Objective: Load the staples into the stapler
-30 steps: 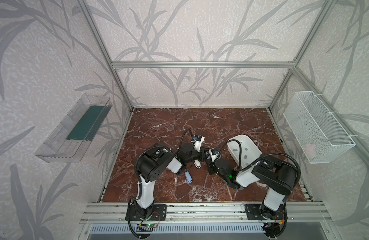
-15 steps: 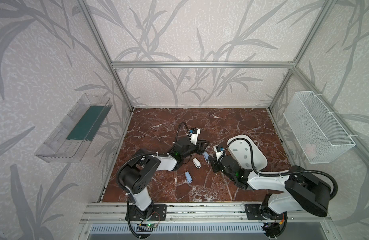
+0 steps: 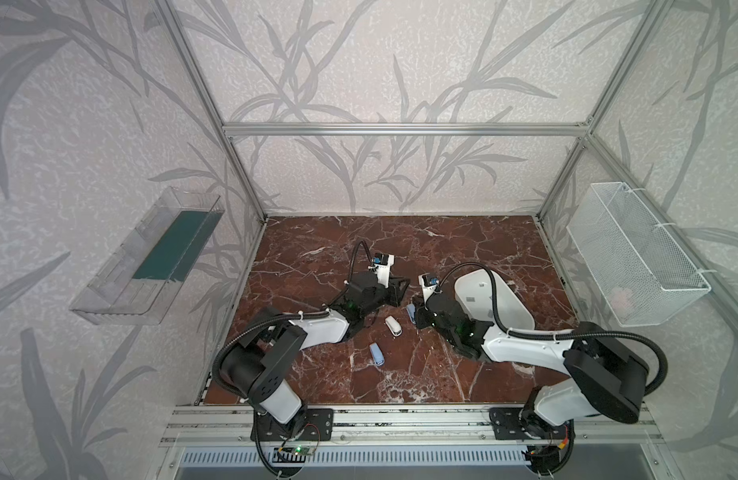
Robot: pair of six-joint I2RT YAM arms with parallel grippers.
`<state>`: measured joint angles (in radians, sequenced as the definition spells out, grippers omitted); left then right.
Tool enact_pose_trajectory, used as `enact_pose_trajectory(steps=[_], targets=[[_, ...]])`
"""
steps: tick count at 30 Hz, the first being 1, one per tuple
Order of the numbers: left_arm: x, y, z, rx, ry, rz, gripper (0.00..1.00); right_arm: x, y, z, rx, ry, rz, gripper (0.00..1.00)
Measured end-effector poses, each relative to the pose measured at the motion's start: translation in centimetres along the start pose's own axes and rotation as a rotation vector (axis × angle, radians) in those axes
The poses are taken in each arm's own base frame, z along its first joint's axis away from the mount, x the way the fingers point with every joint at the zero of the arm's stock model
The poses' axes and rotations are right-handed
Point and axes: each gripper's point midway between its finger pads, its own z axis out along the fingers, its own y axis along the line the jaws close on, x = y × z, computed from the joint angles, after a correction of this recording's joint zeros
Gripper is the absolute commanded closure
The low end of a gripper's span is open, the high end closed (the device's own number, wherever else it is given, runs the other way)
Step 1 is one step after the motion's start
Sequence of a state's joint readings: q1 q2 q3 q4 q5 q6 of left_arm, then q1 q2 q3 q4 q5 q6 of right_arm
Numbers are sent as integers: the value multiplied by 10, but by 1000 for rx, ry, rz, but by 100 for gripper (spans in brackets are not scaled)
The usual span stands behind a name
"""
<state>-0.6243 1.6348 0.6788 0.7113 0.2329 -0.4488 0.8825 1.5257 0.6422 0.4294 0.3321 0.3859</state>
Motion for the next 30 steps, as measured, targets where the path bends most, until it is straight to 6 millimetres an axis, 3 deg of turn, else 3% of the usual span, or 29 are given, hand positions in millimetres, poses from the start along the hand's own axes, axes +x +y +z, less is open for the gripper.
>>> enact_pose_trajectory(steps=[6, 19, 30], targets=[[16, 7, 11, -31, 47, -13, 71, 39, -5, 15, 16, 113, -18, 83], [63, -5, 29, -47, 139, 16, 71, 47, 0, 20, -7, 110, 40, 85], [68, 1, 40, -69, 119, 1, 71, 52, -2, 16, 3, 59, 64, 85]])
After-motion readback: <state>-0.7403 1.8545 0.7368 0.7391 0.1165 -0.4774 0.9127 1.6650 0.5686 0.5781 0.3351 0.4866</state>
